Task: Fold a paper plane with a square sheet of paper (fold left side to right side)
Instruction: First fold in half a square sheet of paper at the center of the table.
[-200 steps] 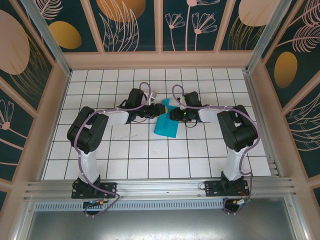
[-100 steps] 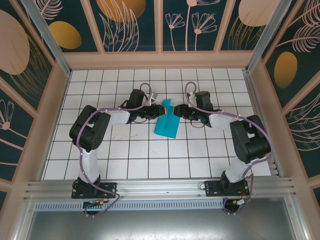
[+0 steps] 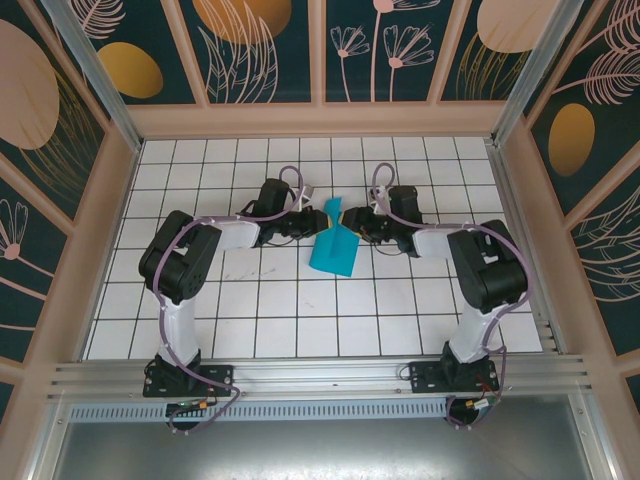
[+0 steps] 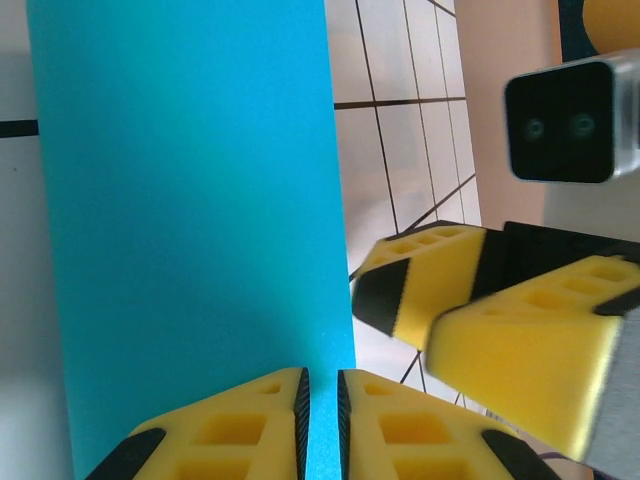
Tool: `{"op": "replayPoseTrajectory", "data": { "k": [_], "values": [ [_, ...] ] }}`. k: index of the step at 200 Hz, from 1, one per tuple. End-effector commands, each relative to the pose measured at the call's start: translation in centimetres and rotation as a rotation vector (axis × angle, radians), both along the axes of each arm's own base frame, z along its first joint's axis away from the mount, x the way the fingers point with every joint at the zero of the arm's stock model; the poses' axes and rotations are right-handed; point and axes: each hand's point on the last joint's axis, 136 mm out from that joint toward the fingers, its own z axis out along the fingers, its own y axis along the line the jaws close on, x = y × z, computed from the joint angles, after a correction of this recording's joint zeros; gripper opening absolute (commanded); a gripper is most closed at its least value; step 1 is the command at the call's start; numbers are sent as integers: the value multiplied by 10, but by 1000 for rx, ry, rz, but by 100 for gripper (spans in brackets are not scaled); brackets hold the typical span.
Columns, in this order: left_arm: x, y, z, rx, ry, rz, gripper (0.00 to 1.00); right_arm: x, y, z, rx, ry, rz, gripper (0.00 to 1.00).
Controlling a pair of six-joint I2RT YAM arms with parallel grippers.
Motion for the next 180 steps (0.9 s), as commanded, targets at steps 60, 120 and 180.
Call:
{"op": "replayPoseTrajectory", "data": {
  "k": [60,120,180],
  "values": [
    [2,-3,2,-5,-22,-6,16,9,28,5,42,-2,46,31],
    [0,-1,11,-5,-43,-4,16,11,20,-8,-51,14,25,0],
    [6,26,27,156,-144,94,46,2,-14,-28,-255,33,-34,0]
  ]
}}
